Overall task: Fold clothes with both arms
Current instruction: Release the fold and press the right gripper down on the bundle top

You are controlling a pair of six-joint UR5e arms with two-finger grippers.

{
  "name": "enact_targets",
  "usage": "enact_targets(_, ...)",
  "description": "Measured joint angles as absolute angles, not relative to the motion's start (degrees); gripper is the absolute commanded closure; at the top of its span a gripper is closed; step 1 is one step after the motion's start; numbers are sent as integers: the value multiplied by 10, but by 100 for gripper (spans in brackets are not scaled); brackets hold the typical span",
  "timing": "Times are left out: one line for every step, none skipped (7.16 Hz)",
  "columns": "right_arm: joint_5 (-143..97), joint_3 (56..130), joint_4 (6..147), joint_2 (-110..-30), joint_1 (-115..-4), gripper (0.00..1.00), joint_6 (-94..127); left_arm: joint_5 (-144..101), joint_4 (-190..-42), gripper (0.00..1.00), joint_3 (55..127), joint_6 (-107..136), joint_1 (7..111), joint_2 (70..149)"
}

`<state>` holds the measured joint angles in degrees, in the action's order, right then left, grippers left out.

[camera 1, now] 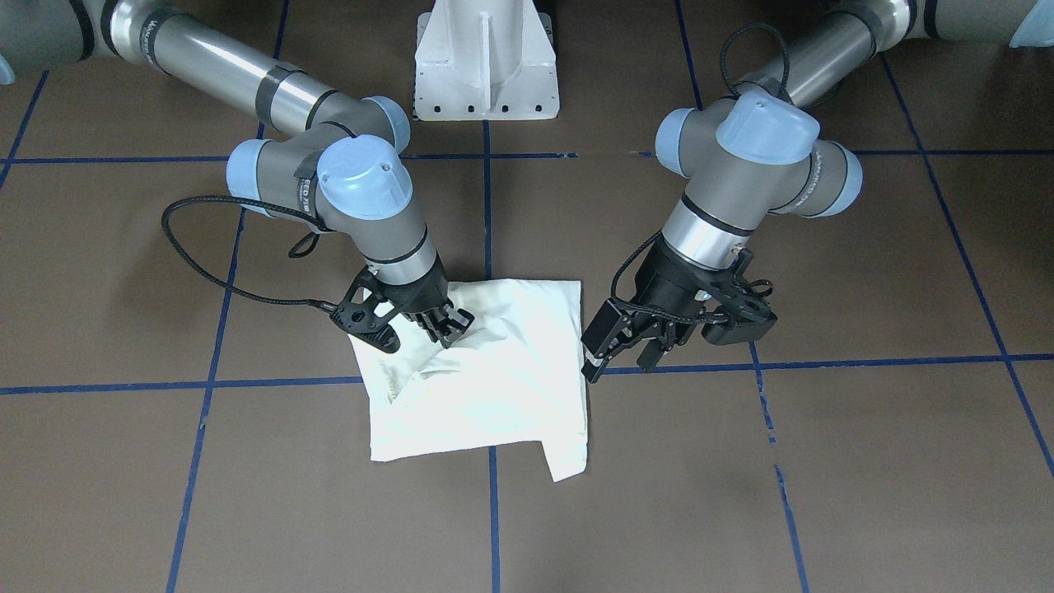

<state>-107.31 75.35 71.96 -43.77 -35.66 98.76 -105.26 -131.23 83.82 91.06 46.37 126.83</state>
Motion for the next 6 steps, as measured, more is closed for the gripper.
enact_targets(-1067,723,718,-422,-361,100,979,-1053,-1314,0,838,911,464,1265)
enact_targets(-1064,683,715,-401,-372,100,966,-1053,-1315,0,839,912,464,1264)
enact_targets(-1064,635,709,-377,-388,100,949,-1053,-1314,0,839,913,464,1263)
enact_targets(-1064,578,680,-356,-406,100,937,-1053,-1314,0,840,913,464,1263)
enact_targets(-1065,526,638,-341,-427,100,928,-1052,-1313,0,841,914,464,1262)
enact_targets(-1081,504,623,-331,-455,100,914,-1052,-1312,0,840,916,462,1262)
